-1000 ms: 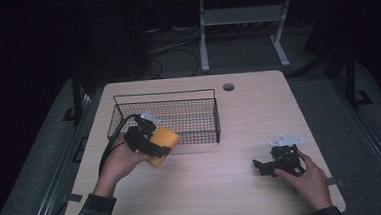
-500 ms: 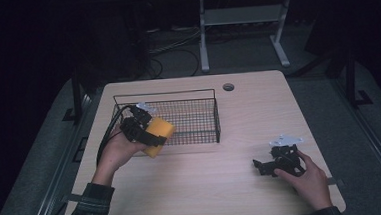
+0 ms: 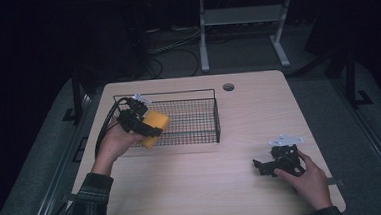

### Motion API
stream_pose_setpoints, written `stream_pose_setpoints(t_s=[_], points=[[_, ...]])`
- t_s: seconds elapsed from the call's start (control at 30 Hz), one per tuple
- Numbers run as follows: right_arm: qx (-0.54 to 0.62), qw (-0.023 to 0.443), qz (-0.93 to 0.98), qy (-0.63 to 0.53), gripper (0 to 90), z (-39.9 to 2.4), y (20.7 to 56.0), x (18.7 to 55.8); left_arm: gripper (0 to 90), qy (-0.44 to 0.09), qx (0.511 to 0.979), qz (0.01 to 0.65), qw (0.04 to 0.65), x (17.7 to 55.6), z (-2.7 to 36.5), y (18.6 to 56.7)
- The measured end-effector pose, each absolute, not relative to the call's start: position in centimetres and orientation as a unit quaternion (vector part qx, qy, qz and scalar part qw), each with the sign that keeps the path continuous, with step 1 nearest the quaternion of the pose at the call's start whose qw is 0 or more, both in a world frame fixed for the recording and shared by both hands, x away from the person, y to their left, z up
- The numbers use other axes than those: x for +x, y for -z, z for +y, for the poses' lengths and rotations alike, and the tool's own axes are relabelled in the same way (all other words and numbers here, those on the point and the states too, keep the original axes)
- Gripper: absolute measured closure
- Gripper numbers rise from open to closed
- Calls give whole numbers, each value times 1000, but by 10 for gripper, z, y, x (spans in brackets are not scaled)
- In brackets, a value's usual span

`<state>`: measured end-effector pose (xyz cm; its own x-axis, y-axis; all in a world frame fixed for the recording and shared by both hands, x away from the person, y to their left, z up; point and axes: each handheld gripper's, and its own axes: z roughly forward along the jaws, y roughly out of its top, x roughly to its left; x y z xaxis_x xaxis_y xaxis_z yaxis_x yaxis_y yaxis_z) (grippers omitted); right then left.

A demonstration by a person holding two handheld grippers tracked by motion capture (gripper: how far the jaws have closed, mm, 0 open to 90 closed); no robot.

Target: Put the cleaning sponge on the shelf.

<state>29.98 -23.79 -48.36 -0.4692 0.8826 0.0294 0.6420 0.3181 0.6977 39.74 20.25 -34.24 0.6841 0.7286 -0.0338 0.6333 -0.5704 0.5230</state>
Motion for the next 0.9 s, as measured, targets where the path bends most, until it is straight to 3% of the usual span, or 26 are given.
stream_pose_setpoints(t_s=[0.9], points=[[481,182,791,-330,0,-238,484,300,235,-120,849,453,244,446,246,344]])
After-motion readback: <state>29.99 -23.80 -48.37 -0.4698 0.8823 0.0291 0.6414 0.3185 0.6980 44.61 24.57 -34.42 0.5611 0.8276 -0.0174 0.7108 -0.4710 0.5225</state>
